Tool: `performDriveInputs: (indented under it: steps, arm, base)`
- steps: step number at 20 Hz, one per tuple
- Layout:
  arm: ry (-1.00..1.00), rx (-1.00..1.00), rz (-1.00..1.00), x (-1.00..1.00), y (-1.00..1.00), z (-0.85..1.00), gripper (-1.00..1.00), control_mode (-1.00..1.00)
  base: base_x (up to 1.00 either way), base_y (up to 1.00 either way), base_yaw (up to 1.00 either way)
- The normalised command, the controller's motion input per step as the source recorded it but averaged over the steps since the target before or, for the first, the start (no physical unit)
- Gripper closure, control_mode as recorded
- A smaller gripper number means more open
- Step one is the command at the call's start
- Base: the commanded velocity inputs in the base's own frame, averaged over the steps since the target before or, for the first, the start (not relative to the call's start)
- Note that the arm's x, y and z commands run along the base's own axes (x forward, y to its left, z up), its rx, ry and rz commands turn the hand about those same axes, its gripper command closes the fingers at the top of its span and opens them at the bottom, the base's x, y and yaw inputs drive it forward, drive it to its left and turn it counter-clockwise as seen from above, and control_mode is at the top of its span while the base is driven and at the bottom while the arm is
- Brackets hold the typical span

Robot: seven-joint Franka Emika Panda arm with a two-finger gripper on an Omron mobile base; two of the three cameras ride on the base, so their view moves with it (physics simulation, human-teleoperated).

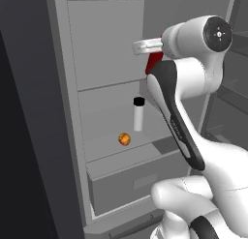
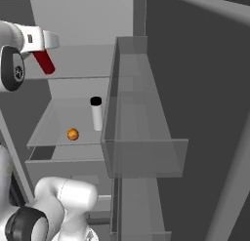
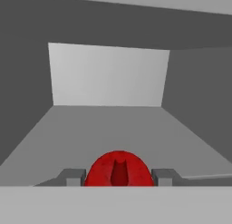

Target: Place the ketchup and mayonnaise from the counter to the top shelf of the fridge. If the existing items in the fridge are on the top shelf, move them to other shelves.

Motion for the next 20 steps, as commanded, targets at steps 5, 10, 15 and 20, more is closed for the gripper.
performDriveInputs:
  steps: [5,10,15,20]
  arm:
    - [0.06,0.07,0.0,0.66,0.0,-0.11,1.0,-1.0]
    - [0.05,0.08,0.0,0.63,0.0,-0.16,1.0,-1.0]
    - [0.08,0.01,0.0,0.56,0.0,-0.28,1.0,-1.0]
    - [0.07,0.0,0.0,0.43,0.0,-0.34,1.0,-1.0]
  base:
    - [0.0,0.0,0.0]
    - [0.0,0.0,0.0]
    - [0.0,0.0,0.0]
    - [0.0,0.0,0.0]
